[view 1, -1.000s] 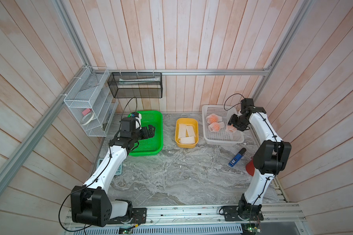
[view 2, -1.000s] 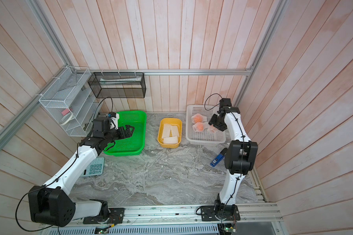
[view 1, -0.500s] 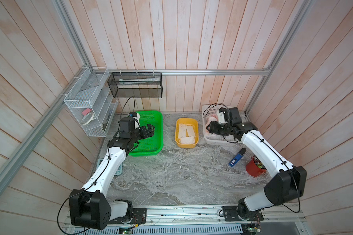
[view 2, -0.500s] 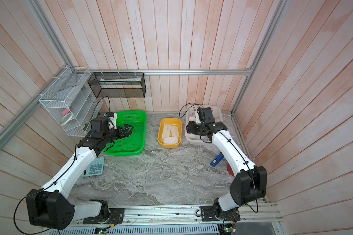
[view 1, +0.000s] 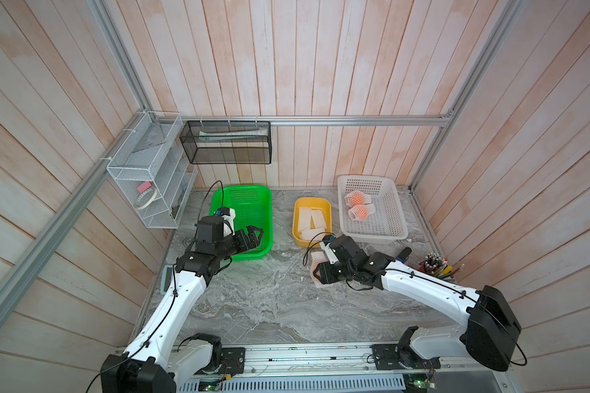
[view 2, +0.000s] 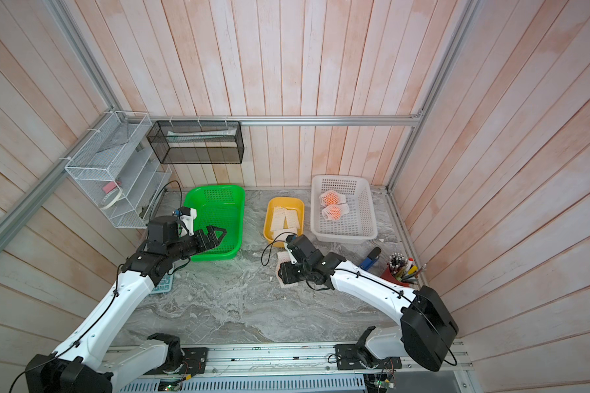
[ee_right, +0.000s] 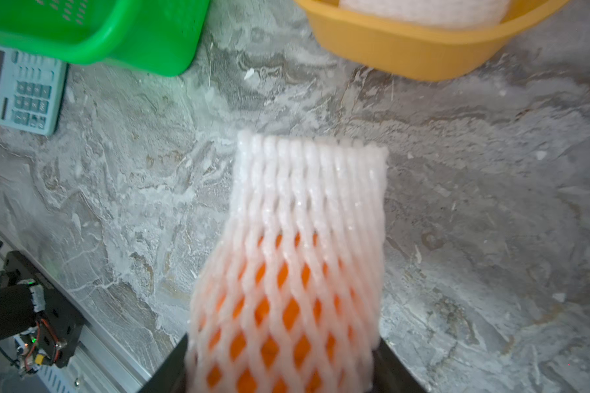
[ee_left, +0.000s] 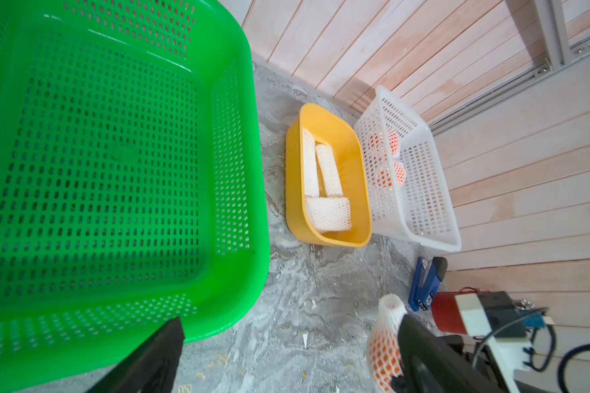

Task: Remove foam nets from oranges
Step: Place the orange at the center of the board.

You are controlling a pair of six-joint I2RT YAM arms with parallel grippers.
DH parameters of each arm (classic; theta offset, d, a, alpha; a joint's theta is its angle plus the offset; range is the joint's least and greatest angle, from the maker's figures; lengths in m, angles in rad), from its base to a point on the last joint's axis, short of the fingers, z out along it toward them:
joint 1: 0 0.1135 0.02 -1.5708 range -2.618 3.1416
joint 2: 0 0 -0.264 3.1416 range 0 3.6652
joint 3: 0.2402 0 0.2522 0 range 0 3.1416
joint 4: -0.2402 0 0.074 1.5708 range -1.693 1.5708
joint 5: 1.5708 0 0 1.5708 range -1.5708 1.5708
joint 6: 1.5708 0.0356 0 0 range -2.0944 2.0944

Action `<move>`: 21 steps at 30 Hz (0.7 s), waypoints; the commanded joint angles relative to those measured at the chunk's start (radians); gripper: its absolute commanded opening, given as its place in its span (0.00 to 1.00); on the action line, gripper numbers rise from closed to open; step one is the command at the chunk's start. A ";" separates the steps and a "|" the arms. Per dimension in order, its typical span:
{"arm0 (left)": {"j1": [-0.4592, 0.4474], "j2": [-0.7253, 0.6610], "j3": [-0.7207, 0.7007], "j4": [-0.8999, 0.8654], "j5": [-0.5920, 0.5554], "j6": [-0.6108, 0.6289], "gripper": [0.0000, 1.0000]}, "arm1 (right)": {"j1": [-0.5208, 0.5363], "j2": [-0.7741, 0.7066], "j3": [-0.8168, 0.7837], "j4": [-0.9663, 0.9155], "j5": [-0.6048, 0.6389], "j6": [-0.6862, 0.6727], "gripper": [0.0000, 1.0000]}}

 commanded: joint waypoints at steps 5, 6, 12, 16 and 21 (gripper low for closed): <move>-0.042 -0.161 -0.142 -0.039 0.091 -0.091 1.00 | 0.101 0.127 -0.043 0.044 0.090 0.069 0.55; -0.058 -0.180 -0.160 -0.040 0.087 -0.109 1.00 | 0.115 0.134 -0.048 0.050 0.097 0.074 0.55; -0.101 -0.271 -0.252 -0.036 0.110 -0.193 1.00 | 0.137 0.160 -0.060 0.058 0.089 0.085 0.59; -0.106 -0.312 -0.298 -0.042 0.115 -0.207 1.00 | 0.137 0.165 -0.049 0.041 0.056 0.049 0.67; -0.127 -0.311 -0.362 0.051 0.131 -0.303 1.00 | 0.137 0.163 -0.047 0.029 0.010 -0.003 0.75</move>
